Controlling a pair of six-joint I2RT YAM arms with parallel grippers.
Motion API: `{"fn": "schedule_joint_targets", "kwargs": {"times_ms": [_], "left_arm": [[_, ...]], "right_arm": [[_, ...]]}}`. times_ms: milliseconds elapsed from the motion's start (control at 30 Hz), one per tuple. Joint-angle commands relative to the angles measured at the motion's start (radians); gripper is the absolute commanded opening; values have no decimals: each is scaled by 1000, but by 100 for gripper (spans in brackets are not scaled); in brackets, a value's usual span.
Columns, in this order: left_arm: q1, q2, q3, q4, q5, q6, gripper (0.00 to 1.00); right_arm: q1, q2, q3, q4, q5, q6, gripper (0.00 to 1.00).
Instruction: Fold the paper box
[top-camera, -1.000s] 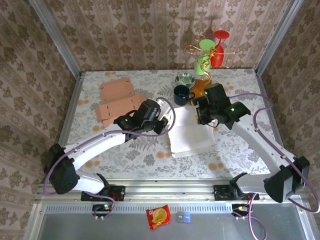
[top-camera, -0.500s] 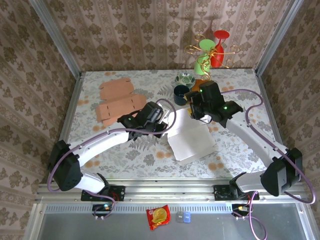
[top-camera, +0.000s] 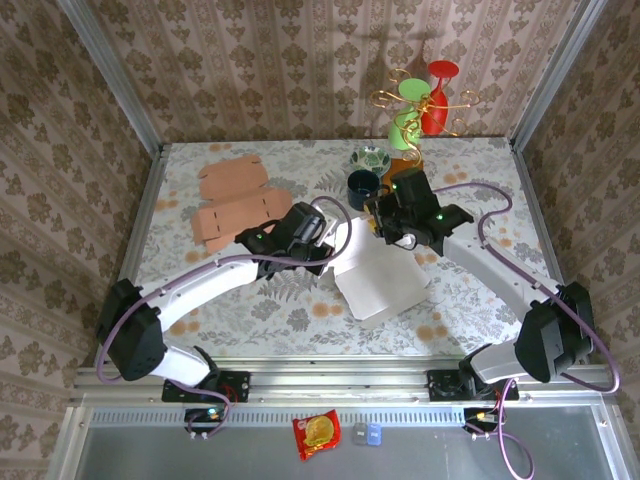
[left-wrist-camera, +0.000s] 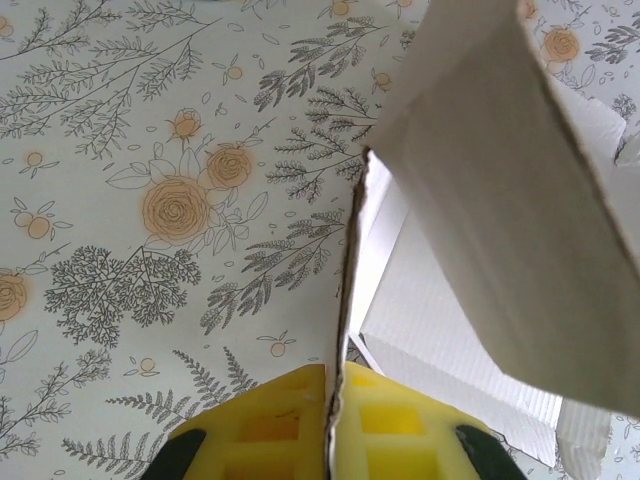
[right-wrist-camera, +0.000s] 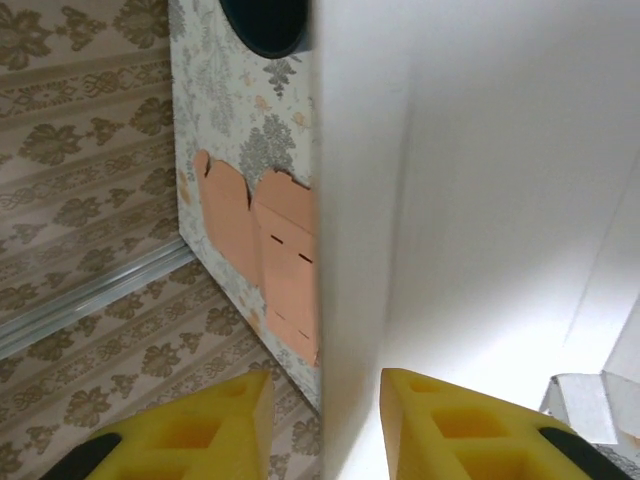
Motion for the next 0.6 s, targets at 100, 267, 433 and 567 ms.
{"fn": "schedule_joint_targets", "kwargs": {"times_ms": [100,267,433,567], "left_arm": [[5,3,33,-9,21,-10,0],[7,3,29,-10,25,-12,0],[6,2,25,-7,29,-16,0],[12,3,21,-8,35,-19,0]], "right_arm": [[-12,14,-16,21,-19,-12,25],[-12,16,-20,27,-21,-7,17],[-12,12,-24,26,-21,-6,8],[-11,12,-31,31,-22,-4,1]]}}
